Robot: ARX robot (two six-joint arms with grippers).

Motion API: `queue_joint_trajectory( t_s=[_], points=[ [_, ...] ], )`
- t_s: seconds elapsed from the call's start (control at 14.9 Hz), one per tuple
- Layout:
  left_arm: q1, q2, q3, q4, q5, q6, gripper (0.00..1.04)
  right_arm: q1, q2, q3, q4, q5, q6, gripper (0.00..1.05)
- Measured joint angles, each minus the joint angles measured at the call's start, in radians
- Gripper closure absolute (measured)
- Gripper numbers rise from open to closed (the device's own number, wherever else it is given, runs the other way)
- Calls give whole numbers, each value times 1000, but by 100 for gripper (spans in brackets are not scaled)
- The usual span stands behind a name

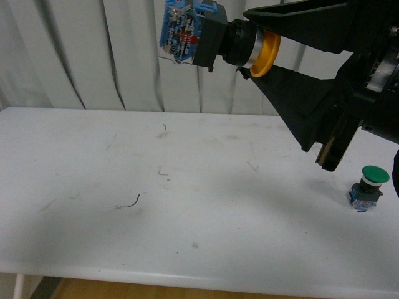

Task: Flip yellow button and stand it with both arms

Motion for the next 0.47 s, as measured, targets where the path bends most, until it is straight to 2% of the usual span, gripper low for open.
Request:
queue_joint_trajectory(
  t_s=[0.07,0.13,0.2,0.27,0.4,0.47],
  points=[
    [-29,-101,10,-130,-117,136,14,-7,0,0,0,0,3,69],
    [-152,-209,-3,-217,-323,334,29,-8,0,0,0,4,2,69],
    [-193,-261,-42,-200,-434,479,43,-6,0,0,0,7,2,69],
    [-183,-269,-82,-197,-476,542,54,-5,-2,0,1,8,2,69],
    [-184,-300,-153,-195,-480,596,78,-3,-4,1,-2,15,2,69],
    [-184,-333,-171,-176,-480,611,94,2,-8,1,2,18,2,69]
  ],
)
